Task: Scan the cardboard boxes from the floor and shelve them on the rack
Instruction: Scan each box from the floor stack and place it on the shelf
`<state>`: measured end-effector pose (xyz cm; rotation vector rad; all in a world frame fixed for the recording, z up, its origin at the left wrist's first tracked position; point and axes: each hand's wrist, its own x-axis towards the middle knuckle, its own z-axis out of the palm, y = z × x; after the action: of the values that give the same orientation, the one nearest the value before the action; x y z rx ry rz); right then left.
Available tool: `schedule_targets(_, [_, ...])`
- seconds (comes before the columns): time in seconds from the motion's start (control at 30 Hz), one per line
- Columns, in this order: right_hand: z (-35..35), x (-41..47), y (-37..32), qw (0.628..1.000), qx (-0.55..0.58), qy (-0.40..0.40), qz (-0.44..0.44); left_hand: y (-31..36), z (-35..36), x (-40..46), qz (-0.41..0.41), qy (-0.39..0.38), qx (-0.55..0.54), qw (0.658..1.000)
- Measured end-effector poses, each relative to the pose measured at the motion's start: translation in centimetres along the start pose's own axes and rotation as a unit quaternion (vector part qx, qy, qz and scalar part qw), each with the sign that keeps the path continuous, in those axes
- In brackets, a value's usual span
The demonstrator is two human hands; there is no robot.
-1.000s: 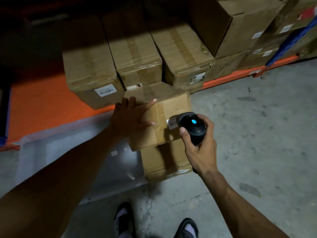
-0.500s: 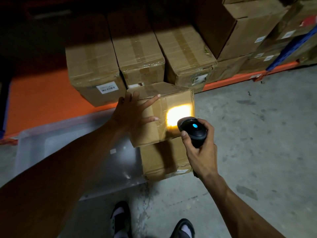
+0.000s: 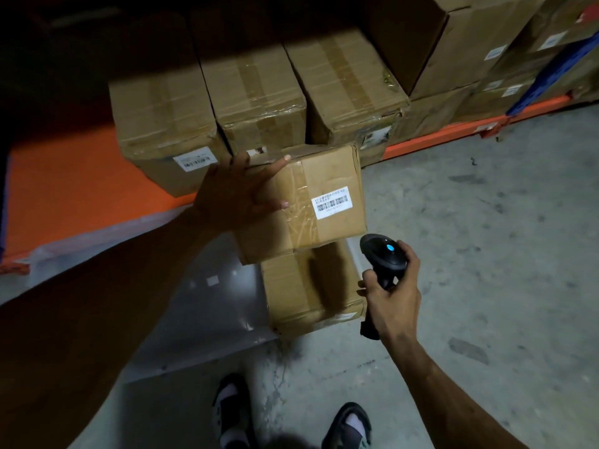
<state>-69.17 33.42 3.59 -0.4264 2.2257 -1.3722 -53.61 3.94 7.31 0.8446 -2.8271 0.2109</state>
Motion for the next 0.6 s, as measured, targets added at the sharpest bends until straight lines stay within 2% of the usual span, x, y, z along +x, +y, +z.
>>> schedule_targets(0.1, [0.3,1.1,3.0,0.992,-0.095,-0.063,0.054,0.2,-0.2,0.2,-0.016,-0.020,-0.009,1.000])
schedule_targets(0.2, [1.6,2.6,5.6,0.959,-0.226,-0.157,0.074,0.3,0.0,0.2,-0.026,-0.035,-0.018,0.999])
schedule_targets(0.27, [3.0,3.6,6.7,0.940,-0.272,-0.188,0.081,0.2,0.2,0.1,-0.026,-0.040,-0.020,0.999])
schedule_targets(0.37, [5.0,4.9,8.0,0.930,-0.292,-0.205,0.087,0.0,0.3,0.2,-0.024,-0.049,-0.021,0.998])
schedule_targets(0.6, [7.5,6.6,9.9,0.921,-0.323,-0.199,0.091,-0.4,1.1,-0.3,-0.011,-0.018,-0.035,0.999])
